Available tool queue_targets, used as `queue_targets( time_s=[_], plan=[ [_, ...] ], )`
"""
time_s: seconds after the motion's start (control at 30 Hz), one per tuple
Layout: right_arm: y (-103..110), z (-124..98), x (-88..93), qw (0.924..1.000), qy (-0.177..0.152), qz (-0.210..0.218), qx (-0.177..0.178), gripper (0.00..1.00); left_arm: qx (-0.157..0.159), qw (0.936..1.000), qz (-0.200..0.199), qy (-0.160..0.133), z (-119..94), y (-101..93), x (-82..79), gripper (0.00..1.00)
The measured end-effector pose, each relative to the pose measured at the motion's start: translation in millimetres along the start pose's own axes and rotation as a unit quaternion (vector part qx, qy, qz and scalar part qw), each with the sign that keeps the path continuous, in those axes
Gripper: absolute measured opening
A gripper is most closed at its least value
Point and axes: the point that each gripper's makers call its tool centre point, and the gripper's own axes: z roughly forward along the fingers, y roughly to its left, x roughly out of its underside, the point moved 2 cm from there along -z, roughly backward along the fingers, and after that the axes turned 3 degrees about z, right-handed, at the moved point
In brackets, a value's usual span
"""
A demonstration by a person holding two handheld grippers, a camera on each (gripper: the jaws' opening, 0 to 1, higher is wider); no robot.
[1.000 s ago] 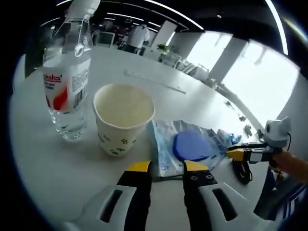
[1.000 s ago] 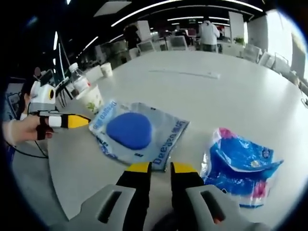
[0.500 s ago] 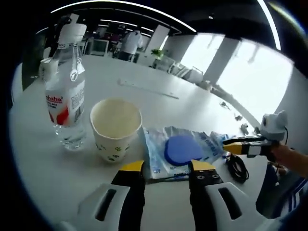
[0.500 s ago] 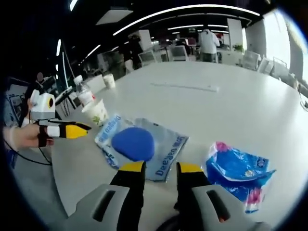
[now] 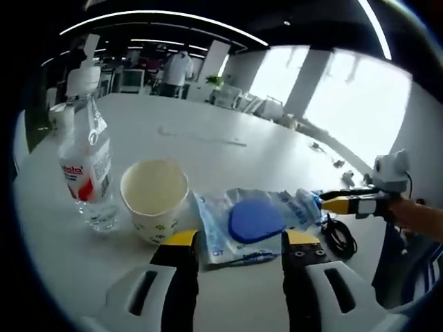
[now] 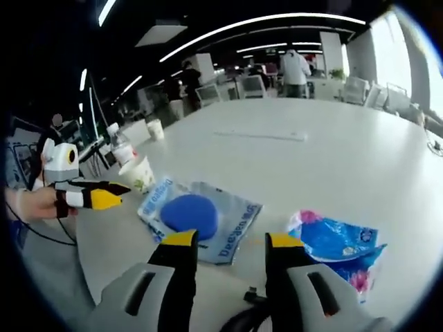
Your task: Arrange the tabletop items into an orderly group along one side of the table until the central work area is clear of visible clutter.
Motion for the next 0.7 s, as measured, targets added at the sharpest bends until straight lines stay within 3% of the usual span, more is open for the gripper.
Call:
queue_targets(
  time_s=[0.37, 0.7],
  plan=[
    [-15.1, -14.0, -15.1, 0.9993, -0.031, -0.001, 0.021, 0.35, 0.036, 0.9993, -0.005, -0.010, 13.7, -23.7, -18.0, 0.44],
    [-43.5, -33.6, -18.3, 0.9969, -0.050, 0.007, 0.060, 0.33, 0.068, 0.9976, 0.005, 0.004, 36.0, -45.1, -23.4, 0.39]
  ],
)
